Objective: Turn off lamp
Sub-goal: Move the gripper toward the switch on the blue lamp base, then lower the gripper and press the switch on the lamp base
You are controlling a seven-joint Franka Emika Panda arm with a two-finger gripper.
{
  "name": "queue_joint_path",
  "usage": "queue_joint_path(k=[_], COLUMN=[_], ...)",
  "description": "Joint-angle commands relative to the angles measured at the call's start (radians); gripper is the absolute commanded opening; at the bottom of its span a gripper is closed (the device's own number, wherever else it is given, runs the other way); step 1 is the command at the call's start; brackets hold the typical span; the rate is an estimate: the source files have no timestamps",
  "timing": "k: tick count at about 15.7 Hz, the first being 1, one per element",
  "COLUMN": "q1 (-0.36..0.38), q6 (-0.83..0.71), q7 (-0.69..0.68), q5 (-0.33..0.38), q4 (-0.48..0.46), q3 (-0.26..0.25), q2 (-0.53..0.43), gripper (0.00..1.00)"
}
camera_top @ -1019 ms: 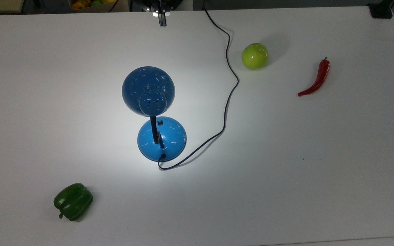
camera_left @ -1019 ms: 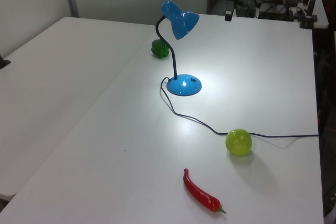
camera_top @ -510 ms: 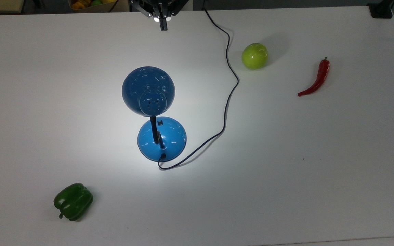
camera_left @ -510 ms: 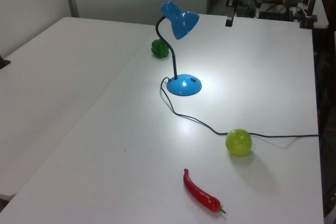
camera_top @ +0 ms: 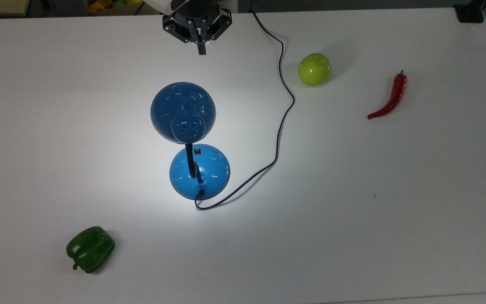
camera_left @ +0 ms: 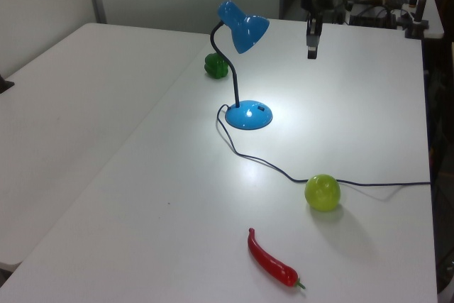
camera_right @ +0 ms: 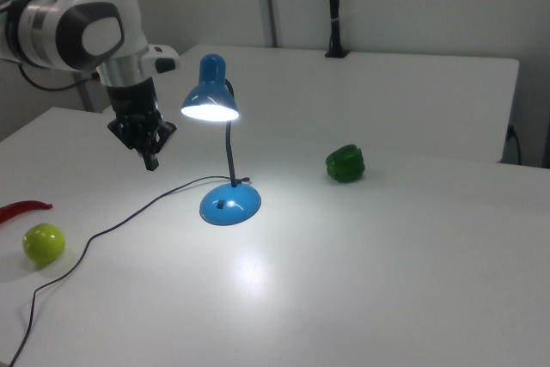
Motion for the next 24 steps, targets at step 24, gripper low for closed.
queue_joint_path(k=[24], q1=[-0.02], q6=[0.76], q7=[0.048], q5=[-0.064], q4=[-0.251], q3=[-0.012], q2=[0.179], gripper=[0.0])
